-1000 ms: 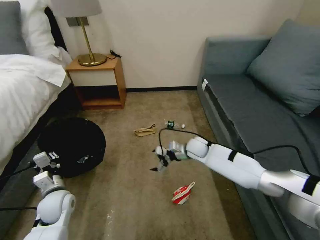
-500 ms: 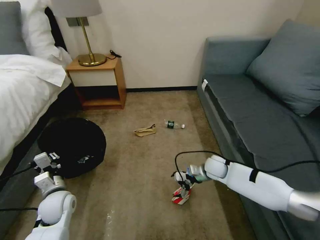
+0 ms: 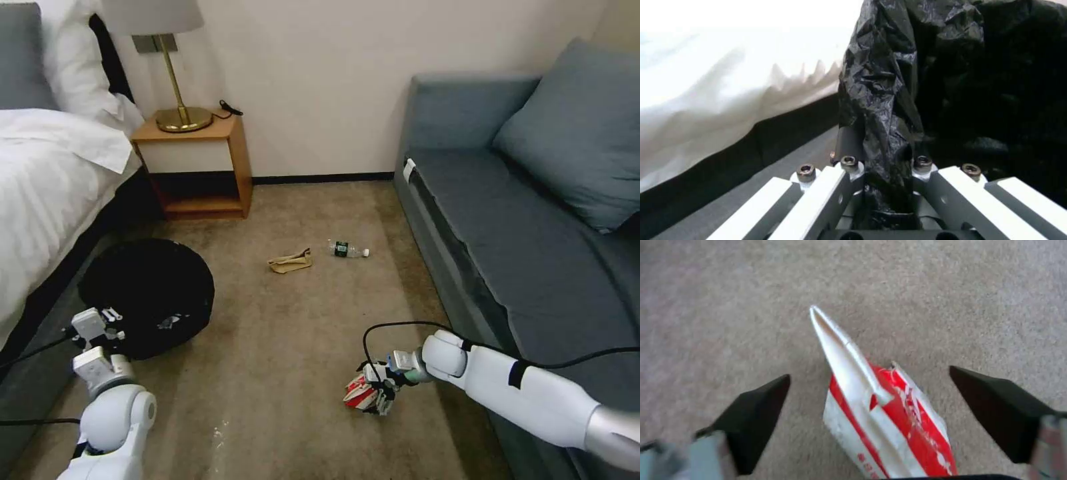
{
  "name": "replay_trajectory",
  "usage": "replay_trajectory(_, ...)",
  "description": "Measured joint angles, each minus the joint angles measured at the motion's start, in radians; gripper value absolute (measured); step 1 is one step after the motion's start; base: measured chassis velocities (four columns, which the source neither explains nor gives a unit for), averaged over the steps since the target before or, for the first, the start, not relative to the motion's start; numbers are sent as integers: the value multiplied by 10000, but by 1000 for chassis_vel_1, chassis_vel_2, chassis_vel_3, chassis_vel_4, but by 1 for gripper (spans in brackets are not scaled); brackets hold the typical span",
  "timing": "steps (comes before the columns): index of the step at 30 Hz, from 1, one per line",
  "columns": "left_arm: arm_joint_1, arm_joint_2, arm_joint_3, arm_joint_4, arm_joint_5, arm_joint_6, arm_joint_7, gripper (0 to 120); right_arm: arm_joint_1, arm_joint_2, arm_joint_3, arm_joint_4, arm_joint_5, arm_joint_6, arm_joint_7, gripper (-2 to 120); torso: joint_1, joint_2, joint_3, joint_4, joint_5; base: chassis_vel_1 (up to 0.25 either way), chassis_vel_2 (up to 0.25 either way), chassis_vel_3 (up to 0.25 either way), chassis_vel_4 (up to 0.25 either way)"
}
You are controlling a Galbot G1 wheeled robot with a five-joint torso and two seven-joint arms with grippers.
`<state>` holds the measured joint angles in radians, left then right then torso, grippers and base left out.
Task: Pick up the trash bin, then pick up the garbage on the floor and place it into the trash bin.
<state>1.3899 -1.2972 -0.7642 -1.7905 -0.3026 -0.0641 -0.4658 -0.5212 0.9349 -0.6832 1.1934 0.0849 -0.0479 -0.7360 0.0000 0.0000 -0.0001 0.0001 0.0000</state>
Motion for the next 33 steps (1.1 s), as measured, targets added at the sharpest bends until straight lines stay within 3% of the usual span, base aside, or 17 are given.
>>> replay_trajectory(7,90,-22,-52,0,21,-79,0,7,-66,272,108,-465,-161,76,-35,71,0,0,0,0,0,0,0,0,0)
replay_trajectory(14,100,-30,-68,-4,25,-100,1,7,-96,422,212,-734,-312,201,-35,39,0,0,0,0,0,0,0,0,0)
replay_trajectory(22,92,-41,-63,-4,38,-101,3,7,-182,411,291,-788,-377,253,-57,18,0,0,0,-1,0,0,0,0,0)
replay_trajectory(25,92,-31,-60,-5,39,-101,5,7,-249,401,421,-793,-385,282,-78,1,0,0,1,-2,0,0,0,0,0)
replay_trajectory(33,104,4,-53,-55,40,-101,8,7,-211,448,896,-411,12,265,-78,0,0,0,1,-3,-1,0,0,0,0)
